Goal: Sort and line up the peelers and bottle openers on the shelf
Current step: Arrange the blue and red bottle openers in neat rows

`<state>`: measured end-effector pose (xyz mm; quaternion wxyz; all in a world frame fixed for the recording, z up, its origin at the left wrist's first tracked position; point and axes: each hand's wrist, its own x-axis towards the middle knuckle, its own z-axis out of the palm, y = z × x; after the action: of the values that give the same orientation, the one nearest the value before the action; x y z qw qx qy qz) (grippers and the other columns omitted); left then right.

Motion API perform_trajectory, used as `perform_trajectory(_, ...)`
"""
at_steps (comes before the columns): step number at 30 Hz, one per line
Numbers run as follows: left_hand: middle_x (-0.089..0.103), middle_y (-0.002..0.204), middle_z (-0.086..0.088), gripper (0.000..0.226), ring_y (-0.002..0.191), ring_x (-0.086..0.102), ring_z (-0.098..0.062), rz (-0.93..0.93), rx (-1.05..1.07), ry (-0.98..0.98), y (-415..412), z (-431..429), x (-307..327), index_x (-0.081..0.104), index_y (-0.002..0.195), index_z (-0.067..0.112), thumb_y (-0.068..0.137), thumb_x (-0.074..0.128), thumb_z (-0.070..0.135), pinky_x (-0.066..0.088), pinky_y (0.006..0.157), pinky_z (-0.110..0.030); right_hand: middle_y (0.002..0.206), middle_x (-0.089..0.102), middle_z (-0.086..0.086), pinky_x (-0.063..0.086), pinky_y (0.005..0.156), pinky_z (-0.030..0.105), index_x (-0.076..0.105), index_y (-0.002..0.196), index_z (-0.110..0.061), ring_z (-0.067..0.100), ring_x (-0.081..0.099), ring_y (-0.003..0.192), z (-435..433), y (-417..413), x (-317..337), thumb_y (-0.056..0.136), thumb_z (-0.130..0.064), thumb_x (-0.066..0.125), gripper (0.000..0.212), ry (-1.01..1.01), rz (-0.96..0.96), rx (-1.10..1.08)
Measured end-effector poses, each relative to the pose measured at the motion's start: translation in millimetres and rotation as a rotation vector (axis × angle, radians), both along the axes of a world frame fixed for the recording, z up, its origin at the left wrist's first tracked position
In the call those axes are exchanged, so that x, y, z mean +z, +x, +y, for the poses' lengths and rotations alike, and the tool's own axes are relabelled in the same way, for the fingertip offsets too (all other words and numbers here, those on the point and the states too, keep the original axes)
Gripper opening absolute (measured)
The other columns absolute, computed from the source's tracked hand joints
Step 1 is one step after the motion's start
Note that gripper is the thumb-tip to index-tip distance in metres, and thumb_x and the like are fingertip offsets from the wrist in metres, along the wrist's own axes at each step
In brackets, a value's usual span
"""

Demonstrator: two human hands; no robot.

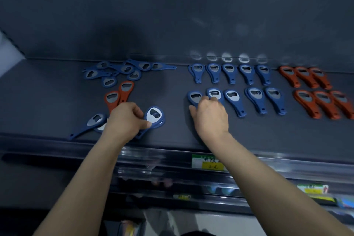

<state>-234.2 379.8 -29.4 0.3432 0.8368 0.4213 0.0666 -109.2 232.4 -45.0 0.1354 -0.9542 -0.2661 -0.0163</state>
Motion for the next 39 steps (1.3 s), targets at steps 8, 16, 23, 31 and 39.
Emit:
perform_trajectory(8,0.062,0.087,0.0,0.036,0.084,0.056,-0.021,0.031,-0.063,0.16,-6,-12,2,0.062,0.087,0.012,0.07,0.079,0.039,0.047,0.071,-0.034,0.11,0.056,0.02,0.032,0.066,0.029,0.052,0.106,0.001,0.032,0.055,0.1,2,1,0,0.092,-0.01,0.047,0.018,0.008,-0.012,0.014)
perform_trajectory(16,0.066,0.096,-0.01,0.03,0.091,0.06,-0.031,0.087,-0.106,0.29,14,-24,-2,0.065,0.098,0.006,0.079,0.073,0.029,0.05,0.077,-0.04,0.107,0.058,0.018,0.037,0.071,0.029,0.049,0.105,-0.002,0.03,0.054,0.1,2,4,-3,0.09,0.0,0.049,0.016,0.018,-0.017,-0.007)
perform_trajectory(23,0.059,0.095,-0.014,0.026,0.089,0.055,-0.031,-0.069,-0.066,0.393,50,-45,-10,0.055,0.102,0.005,0.086,0.066,0.022,0.032,0.066,-0.029,0.106,0.056,0.016,0.033,0.068,0.028,0.05,0.104,-0.002,0.031,0.053,0.1,-3,2,2,0.094,-0.015,0.049,0.016,0.105,0.058,-0.033)
perform_trajectory(31,0.057,0.114,-0.009,0.029,0.102,0.056,-0.025,-0.183,-0.178,0.3,48,-51,-18,0.063,0.113,0.006,0.084,0.066,0.008,0.039,0.082,-0.024,0.109,0.055,0.015,0.029,0.068,0.026,0.049,0.108,-0.004,0.03,0.053,0.099,-3,1,2,0.095,-0.019,0.048,0.02,0.088,0.065,-0.027)
perform_trajectory(39,0.047,0.134,-0.003,0.045,0.116,0.051,-0.022,-0.172,-0.337,0.183,50,-44,-21,0.059,0.126,0.013,0.082,0.069,0.007,0.041,0.101,-0.03,0.103,0.05,0.015,0.034,0.066,0.029,0.052,0.124,-0.011,0.032,0.048,0.097,-1,-1,5,0.09,-0.002,0.046,0.035,0.049,0.071,0.031)
